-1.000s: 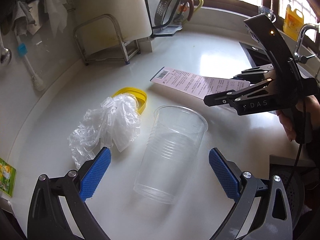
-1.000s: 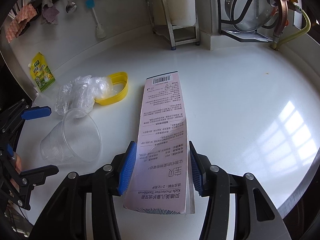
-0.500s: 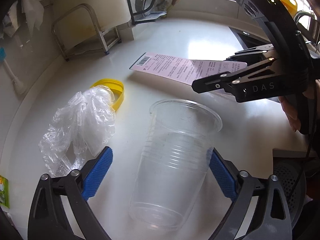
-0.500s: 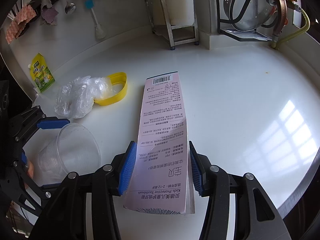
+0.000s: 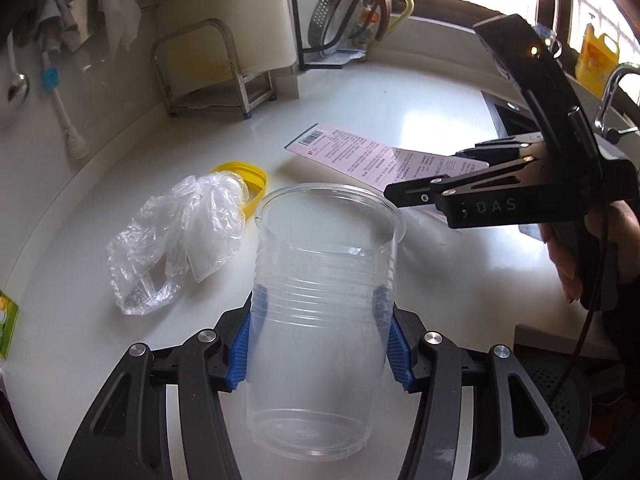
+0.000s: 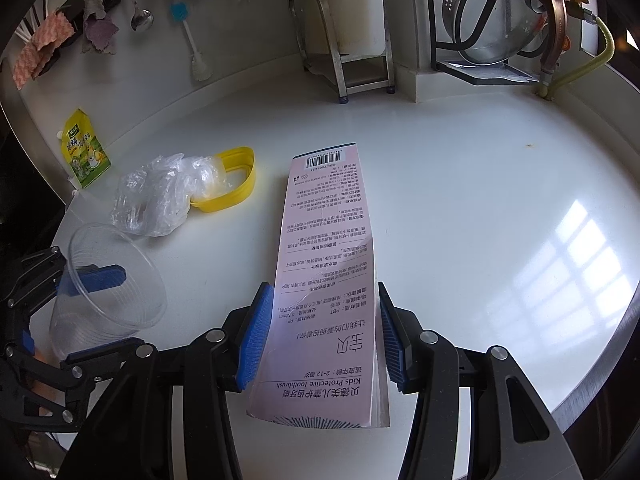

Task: Collect trash
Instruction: 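Carry leaflet and cup over the basket and open both tools to drop them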

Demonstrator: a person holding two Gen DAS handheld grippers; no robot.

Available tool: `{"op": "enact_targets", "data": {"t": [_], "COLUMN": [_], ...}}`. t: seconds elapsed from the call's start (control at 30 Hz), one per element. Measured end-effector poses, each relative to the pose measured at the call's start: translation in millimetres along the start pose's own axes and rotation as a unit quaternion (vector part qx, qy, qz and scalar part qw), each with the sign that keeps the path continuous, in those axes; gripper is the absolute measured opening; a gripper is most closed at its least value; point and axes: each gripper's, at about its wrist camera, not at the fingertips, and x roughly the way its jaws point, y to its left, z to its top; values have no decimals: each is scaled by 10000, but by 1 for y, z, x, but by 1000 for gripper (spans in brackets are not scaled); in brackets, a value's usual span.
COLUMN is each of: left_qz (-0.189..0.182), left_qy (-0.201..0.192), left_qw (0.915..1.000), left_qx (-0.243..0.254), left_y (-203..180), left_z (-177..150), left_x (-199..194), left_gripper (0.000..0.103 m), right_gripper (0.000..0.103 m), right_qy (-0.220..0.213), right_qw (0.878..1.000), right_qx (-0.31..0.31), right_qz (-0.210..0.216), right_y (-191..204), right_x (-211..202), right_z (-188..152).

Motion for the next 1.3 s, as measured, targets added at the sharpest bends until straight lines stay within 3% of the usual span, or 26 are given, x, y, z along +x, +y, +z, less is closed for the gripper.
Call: {"op": "enact_targets", "data": {"t": [0.33, 0.6, 0.83, 1.03, 1.3], "left_qz": [1013, 1370, 1724, 1816, 1687], "left_qy": [-396, -828, -1119, -1171, -1125], "left_qw": [9919, 9821, 9676, 9570, 9567], "left_qx": [-656, -993, -1464, -1934, -2089], "left_y": [-16, -25, -34, -46, -88], "left_z": [-27, -52, -92, -131, -169], "left_x": [-44, -93, -141, -168, -175], "left_gripper": [54, 54, 54, 54, 54], "right_gripper": [48, 48, 49, 48, 48], "right_qy": [-318, -583, -694, -682, -520], "right_qw": [9993, 9983, 9973, 9972, 9986], "right_qx": [-54, 53, 63, -57, 23], "right_qz": [-172, -39, 232, 297, 24], "right_y": [18, 47, 86, 114, 109], "right_x": [-38, -90, -126, -153, -181], "right_z": [-37, -90, -135, -184, -249]}}
